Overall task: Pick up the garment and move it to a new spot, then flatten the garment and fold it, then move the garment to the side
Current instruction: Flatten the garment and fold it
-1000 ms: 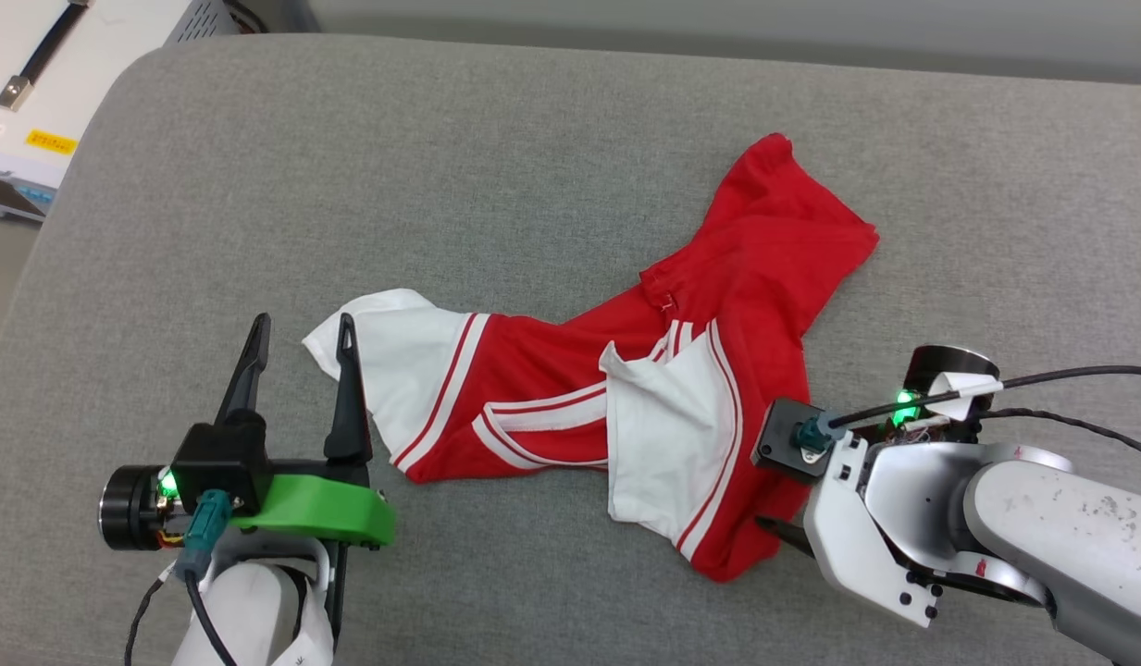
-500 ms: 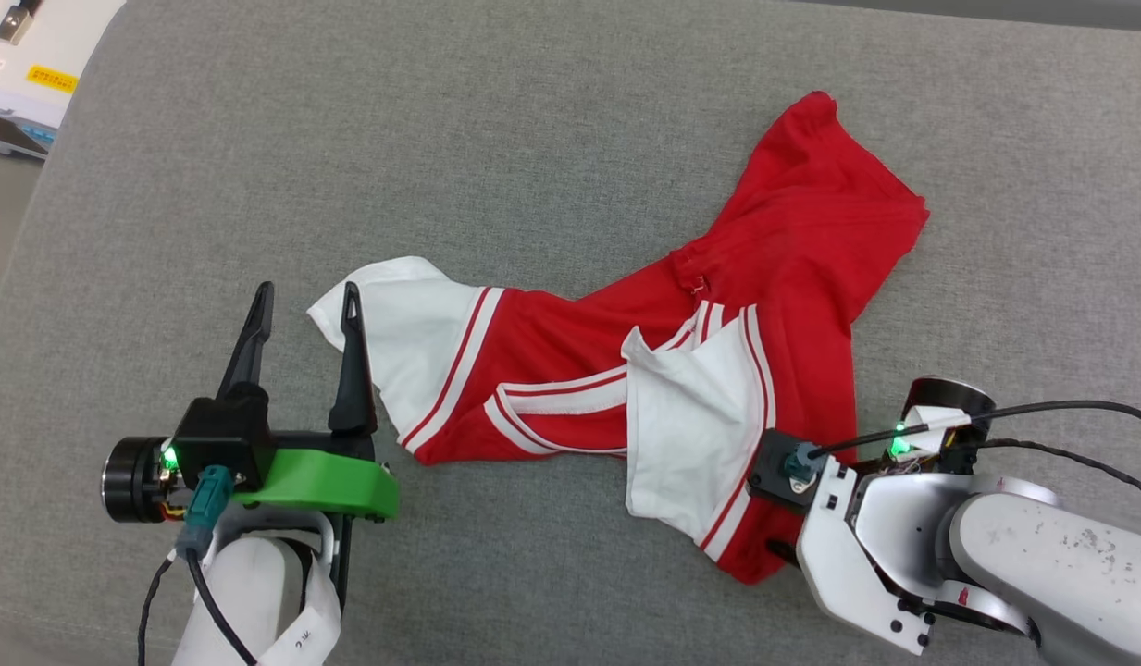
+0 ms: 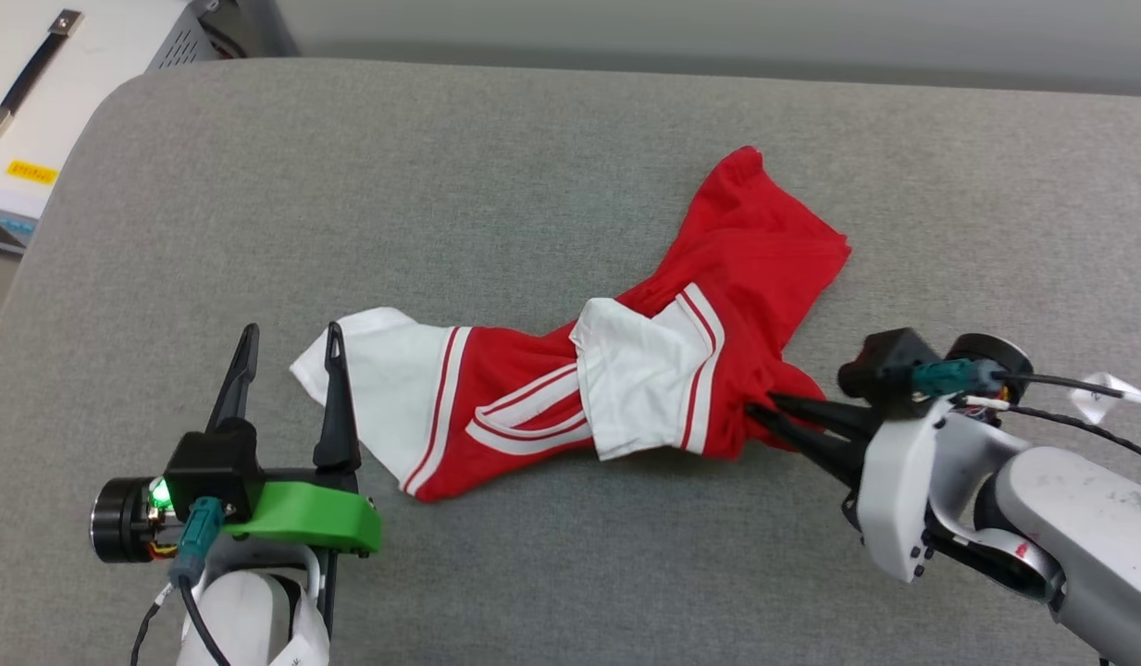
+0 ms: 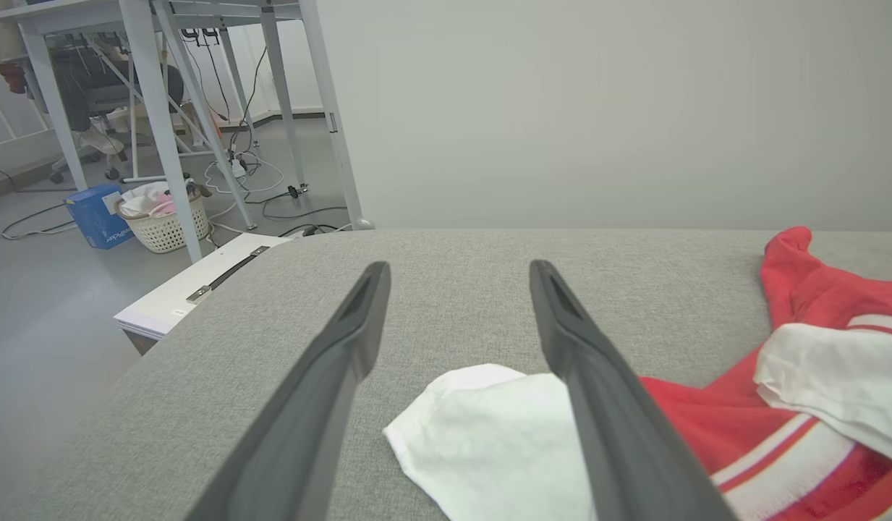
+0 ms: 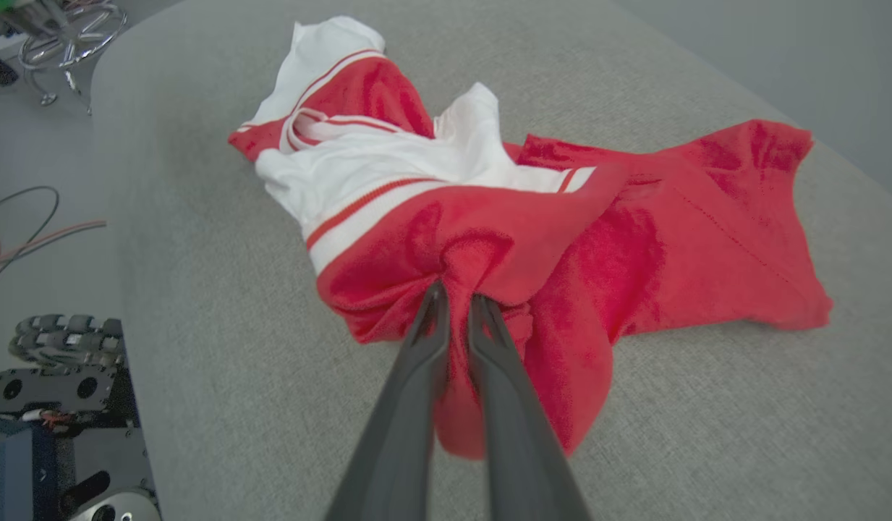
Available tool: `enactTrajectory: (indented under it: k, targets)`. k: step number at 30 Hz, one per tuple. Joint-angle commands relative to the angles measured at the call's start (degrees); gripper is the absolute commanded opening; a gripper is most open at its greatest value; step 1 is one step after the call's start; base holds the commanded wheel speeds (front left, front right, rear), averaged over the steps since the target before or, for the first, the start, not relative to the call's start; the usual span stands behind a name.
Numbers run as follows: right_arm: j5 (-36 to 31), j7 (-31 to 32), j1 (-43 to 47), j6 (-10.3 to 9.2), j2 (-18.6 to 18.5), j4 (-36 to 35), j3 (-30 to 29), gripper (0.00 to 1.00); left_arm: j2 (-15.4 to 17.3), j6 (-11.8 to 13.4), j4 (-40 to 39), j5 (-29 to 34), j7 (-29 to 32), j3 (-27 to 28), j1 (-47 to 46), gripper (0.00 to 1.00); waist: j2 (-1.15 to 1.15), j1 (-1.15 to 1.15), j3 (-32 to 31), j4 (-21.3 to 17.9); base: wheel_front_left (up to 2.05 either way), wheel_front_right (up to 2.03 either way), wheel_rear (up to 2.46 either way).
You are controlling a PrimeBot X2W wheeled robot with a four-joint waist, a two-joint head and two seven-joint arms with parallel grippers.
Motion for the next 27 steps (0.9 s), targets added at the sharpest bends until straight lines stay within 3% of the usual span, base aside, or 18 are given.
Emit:
enactTrajectory:
  k: [1,10,17,21,27]
  targets:
    - [1.2,-2.4,2.5,-0.05,-0.2,0.4,-2.7,0.0,-0.3,-0.3,0.1,0.7,-0.3,0.4,1.2,1.0,0.0,0.0,-2.6,-2.5,0.0,0.0,0.0]
    - [7.0,-13.2,16.5,-0.05,1.5,5.0,-23.7,0.0,-1.0,-1.0,0.5,1.3,-0.3,1.1,3.4,1.0,0.0,0.0,-4.9,-4.8,0.0,0.0,0.0]
    - [7.5,-17.0,24.5,-0.05,2.5,14.5,-37.9,0.0,-1.5,-1.5,1.0,1.6,-0.3,1.2,4.0,1.0,0.0,0.0,-4.9,-5.3,0.0,0.0,0.0]
    - [6.3,-17.5,26.9,-0.05,3.5,21.5,-43.8,0.0,-1.7,-1.8,1.2,1.7,-0.3,1.2,4.0,1.0,0.0,0.0,-4.6,-5.1,0.0,0.0,0.0]
    - [4.6,-14.8,29.2,-0.05,5.8,32.5,-47.9,0.0,-2.0,-2.0,1.6,2.0,-0.3,1.1,4.0,1.0,0.0,0.0,-4.6,-4.6,0.0,0.0,0.0]
